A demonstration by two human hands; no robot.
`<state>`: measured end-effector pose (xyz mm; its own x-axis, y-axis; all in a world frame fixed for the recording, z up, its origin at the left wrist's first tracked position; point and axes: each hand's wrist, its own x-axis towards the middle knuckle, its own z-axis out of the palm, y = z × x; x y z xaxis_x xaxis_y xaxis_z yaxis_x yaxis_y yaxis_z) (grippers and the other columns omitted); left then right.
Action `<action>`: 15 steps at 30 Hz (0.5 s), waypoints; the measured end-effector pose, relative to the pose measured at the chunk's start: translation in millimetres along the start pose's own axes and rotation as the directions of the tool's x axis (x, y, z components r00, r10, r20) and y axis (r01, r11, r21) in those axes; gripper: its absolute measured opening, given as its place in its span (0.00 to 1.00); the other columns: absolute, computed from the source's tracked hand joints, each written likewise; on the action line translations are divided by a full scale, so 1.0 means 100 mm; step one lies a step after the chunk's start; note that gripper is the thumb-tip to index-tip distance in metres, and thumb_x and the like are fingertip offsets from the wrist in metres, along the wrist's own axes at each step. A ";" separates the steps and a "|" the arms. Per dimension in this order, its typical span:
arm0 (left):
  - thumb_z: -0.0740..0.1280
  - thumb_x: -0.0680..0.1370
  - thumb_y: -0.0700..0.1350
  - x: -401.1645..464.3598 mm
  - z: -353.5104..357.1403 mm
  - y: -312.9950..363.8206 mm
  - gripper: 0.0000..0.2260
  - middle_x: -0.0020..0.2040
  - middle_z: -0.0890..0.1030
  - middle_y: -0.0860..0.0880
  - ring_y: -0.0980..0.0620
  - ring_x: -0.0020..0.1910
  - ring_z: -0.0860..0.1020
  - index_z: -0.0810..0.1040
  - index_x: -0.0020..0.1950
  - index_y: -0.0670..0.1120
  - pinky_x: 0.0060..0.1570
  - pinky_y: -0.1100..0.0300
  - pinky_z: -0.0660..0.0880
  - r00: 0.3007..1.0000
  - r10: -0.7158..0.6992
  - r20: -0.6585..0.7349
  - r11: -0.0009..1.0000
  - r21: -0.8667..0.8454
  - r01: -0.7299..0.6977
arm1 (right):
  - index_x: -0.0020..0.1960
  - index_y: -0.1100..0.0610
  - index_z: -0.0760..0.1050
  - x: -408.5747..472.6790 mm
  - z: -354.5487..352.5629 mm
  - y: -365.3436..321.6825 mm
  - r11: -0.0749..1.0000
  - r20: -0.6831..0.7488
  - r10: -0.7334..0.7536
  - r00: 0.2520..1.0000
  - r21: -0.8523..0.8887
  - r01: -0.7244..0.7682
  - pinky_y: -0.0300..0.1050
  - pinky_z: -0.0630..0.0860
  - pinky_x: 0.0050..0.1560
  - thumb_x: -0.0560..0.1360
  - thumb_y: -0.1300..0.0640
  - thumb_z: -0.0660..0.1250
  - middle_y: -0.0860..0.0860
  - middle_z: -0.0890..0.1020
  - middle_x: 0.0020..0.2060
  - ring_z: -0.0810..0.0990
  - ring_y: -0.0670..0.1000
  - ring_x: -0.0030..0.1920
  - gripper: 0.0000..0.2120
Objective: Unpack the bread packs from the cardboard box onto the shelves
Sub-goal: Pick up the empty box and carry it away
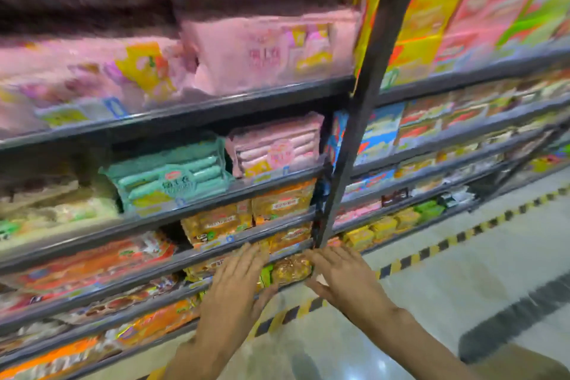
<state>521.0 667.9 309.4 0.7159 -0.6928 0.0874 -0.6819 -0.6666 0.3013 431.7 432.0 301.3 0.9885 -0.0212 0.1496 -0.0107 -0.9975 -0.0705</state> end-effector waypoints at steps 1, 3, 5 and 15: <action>0.51 0.83 0.66 0.08 -0.21 0.15 0.30 0.80 0.67 0.55 0.51 0.80 0.65 0.67 0.80 0.54 0.77 0.55 0.54 0.999 0.049 -0.007 0.999 -0.015 -0.049 | 0.61 0.49 0.82 -0.05 -0.27 0.06 1.000 -0.014 0.021 1.000 -0.012 -0.022 0.50 0.82 0.51 0.70 0.38 0.64 0.48 0.86 0.47 0.86 0.54 0.48 0.25; 0.54 0.82 0.64 0.28 -0.62 0.48 0.28 0.78 0.71 0.53 0.50 0.77 0.70 0.69 0.79 0.53 0.74 0.55 0.57 0.989 0.144 -0.021 0.989 -0.036 -0.145 | 0.62 0.50 0.82 -0.18 -0.81 0.17 0.996 -0.070 0.080 0.994 -0.045 -0.083 0.50 0.82 0.53 0.69 0.40 0.67 0.48 0.86 0.48 0.86 0.53 0.50 0.25; 0.58 0.81 0.62 0.47 -0.95 0.85 0.27 0.74 0.77 0.50 0.47 0.72 0.75 0.74 0.75 0.50 0.71 0.55 0.61 0.969 0.238 -0.074 0.967 -0.075 -0.243 | 0.63 0.50 0.81 -0.37 -1.32 0.28 0.986 -0.130 0.142 0.981 -0.069 -0.152 0.49 0.81 0.56 0.71 0.40 0.65 0.48 0.85 0.51 0.86 0.52 0.51 0.25; 0.56 0.82 0.65 0.84 -1.69 2.97 0.29 0.75 0.75 0.50 0.46 0.75 0.73 0.71 0.77 0.51 0.72 0.45 0.71 0.799 0.578 -0.167 0.779 -0.178 -0.601 | 0.71 0.53 0.77 -1.89 -3.20 0.84 0.849 -0.387 0.453 0.803 -0.085 -0.521 0.55 0.79 0.62 0.74 0.41 0.74 0.49 0.84 0.60 0.84 0.53 0.60 0.29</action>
<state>404.0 457.8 566.5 0.2024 -0.8928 0.4024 -0.9349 -0.0538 0.3509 195.9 330.7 582.5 0.7307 -0.4957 0.4695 -0.5367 -0.8421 -0.0538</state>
